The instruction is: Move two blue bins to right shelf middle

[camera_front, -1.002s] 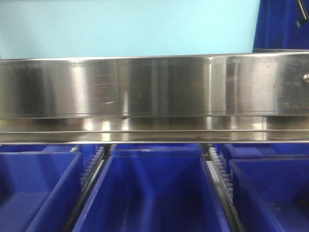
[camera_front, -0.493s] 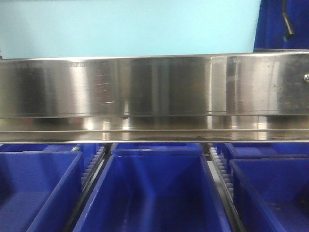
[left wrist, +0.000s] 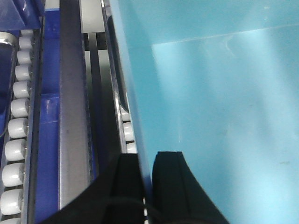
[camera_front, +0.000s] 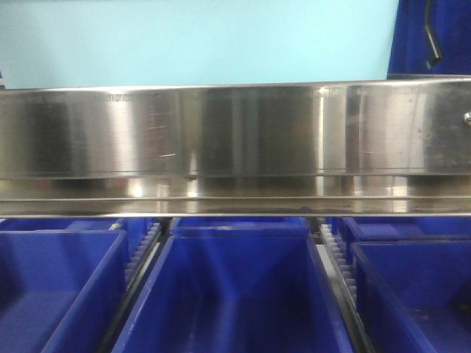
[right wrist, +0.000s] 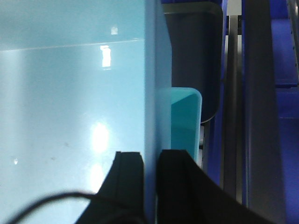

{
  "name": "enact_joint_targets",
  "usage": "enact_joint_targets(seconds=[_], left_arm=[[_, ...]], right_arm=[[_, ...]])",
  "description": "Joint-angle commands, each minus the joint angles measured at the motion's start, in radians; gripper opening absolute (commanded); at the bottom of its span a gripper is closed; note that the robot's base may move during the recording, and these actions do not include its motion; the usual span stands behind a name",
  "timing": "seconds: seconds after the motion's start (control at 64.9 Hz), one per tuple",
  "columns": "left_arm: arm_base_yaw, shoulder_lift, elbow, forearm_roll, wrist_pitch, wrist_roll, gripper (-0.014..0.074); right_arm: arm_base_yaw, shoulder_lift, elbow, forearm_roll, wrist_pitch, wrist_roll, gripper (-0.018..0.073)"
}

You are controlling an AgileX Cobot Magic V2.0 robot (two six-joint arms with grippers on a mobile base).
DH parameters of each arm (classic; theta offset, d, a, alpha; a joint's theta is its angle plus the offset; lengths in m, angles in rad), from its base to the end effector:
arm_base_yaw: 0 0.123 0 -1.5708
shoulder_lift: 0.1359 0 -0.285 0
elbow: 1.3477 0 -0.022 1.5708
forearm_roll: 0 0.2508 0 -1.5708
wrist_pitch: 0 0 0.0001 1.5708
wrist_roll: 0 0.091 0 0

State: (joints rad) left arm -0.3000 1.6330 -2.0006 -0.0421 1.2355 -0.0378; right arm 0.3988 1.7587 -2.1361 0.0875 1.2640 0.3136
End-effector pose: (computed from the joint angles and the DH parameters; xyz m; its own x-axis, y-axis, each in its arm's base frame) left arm 0.3202 -0.1028 0.4683 -0.6879 0.1588 -0.7082 0.2871 0.9557 -0.0646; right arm 0.3364 0.1500 0.4602 -0.7691 0.0366 -0.6381 -0.1952 0.9372 0.2890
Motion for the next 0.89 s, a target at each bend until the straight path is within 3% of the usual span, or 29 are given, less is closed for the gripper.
enact_joint_targets(seconds=[0.0, 0.324, 0.401, 0.447, 0.601, 0.663, 0.771, 0.879], left_arm=[[0.007, -0.008, 0.009, 0.004, -0.014, 0.038, -0.0111], [0.007, -0.008, 0.074, -0.013, -0.014, 0.038, -0.0111], [0.007, -0.01, 0.074, -0.01, -0.014, 0.038, -0.0108], [0.007, -0.012, 0.072, -0.002, -0.014, 0.038, -0.009], [0.007, -0.017, 0.072, 0.016, -0.014, 0.038, 0.0109], [0.007, -0.017, 0.072, 0.021, -0.014, 0.038, 0.0239], [0.007, -0.022, 0.072, 0.021, -0.014, 0.038, 0.0463], [0.007, -0.036, 0.071, 0.028, -0.014, 0.038, 0.0615]], right_arm=[[-0.004, -0.014, -0.015, -0.012, -0.043, 0.01, -0.0152], [-0.004, -0.008, -0.015, -0.012, -0.043, 0.01, -0.0144], [-0.004, -0.008, -0.015, -0.012, -0.043, 0.01, -0.0077], [-0.004, -0.008, -0.015, -0.012, -0.043, 0.01, 0.0022], [-0.004, -0.012, -0.015, 0.004, -0.043, 0.01, 0.0417], [-0.004, -0.016, -0.015, 0.004, -0.043, 0.01, 0.0507], [-0.004, -0.036, -0.015, 0.001, -0.043, -0.006, 0.0551], [-0.004, -0.061, -0.015, -0.025, -0.043, -0.039, 0.0548]])
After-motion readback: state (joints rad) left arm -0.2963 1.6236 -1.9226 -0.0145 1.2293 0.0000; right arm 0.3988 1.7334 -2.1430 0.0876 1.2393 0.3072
